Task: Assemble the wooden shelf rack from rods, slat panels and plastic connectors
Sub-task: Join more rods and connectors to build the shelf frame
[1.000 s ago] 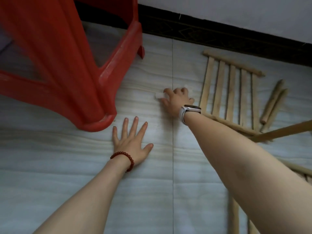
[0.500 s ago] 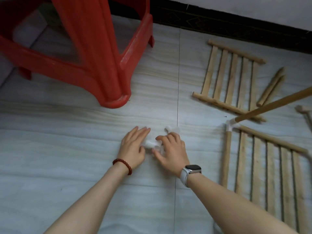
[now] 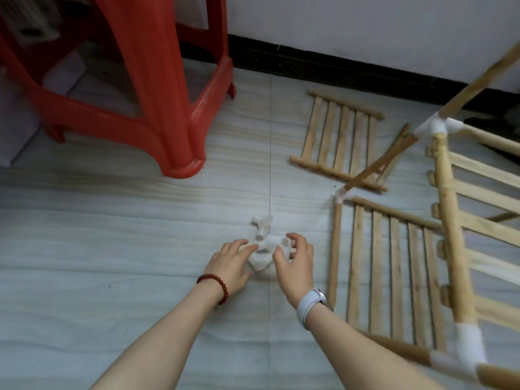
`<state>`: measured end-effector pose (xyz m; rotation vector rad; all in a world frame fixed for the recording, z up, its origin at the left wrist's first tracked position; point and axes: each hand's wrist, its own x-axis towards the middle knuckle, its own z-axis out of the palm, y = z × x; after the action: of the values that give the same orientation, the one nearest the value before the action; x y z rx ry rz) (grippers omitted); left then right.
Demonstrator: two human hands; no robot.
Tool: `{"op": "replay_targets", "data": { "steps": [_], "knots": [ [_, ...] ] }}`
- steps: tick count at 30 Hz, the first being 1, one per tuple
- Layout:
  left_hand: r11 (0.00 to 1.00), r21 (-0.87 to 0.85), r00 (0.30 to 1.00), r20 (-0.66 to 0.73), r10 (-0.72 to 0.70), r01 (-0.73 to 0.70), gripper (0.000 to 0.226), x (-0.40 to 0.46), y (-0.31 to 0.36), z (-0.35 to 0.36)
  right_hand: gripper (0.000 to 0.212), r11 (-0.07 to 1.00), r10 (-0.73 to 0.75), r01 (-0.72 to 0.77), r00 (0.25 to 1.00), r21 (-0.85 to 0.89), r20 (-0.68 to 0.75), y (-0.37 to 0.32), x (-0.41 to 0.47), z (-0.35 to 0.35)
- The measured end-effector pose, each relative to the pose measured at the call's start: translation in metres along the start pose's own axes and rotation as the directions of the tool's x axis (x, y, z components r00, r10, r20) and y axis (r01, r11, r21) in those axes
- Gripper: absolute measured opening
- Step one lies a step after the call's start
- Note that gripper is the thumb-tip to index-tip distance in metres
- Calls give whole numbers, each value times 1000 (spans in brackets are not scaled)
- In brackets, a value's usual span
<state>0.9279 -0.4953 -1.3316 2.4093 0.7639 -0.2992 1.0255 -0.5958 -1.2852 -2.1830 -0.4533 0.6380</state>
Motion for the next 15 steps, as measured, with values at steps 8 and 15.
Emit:
{"op": "replay_targets", "data": {
  "steps": [8,15],
  "knots": [
    [1000,-8,1000,3,-13,13,27,13,32,29,39,992,119,-120,992,-27,-41,10,-18,-34],
    [808,-543,884,-232,-406,229,32,-7,42,-47,35,988,96,-100,995,120,39,-42,-36,-50]
  ]
}}
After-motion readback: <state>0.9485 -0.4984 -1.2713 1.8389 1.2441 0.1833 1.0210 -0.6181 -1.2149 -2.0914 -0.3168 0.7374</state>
